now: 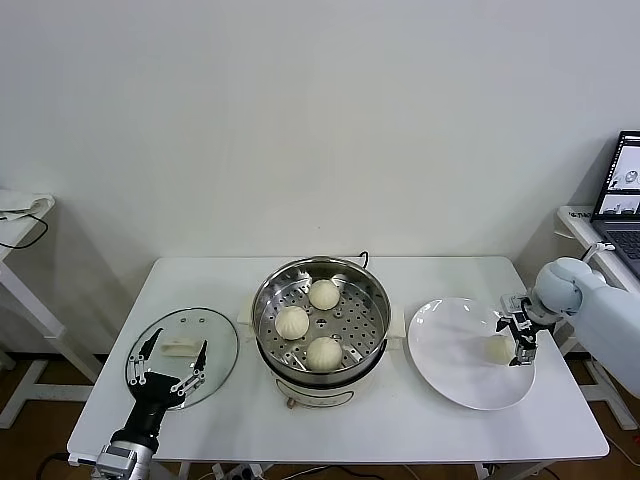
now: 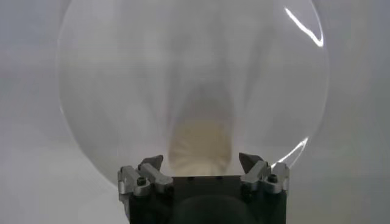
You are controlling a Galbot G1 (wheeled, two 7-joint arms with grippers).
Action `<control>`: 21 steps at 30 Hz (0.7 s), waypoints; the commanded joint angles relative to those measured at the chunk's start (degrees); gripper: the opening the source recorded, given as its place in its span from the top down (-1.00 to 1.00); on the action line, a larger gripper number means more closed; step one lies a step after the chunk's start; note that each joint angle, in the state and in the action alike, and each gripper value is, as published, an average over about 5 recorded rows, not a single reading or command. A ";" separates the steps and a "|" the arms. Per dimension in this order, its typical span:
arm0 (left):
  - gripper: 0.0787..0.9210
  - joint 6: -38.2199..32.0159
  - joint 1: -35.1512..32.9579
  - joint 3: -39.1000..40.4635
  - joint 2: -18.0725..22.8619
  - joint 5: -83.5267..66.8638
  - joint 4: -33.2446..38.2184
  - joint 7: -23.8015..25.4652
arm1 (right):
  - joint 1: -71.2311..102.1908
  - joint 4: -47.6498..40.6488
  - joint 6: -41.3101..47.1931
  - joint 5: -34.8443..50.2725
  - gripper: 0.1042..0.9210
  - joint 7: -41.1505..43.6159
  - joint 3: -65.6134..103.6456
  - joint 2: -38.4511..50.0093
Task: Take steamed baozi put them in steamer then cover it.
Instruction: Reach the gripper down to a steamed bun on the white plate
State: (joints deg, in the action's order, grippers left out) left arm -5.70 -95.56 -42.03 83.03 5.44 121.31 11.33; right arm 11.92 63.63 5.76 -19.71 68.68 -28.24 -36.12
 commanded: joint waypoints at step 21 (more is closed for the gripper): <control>-0.77 0.07 0.15 0.27 -0.04 0.19 -0.05 0.00 | 1.32 -1.42 -0.20 -0.61 -0.35 0.06 1.95 -1.53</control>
State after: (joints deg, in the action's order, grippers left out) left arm -5.69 -95.45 -41.82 82.99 5.59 121.30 11.30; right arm 13.25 62.19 5.62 -20.49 68.59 -26.47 -37.55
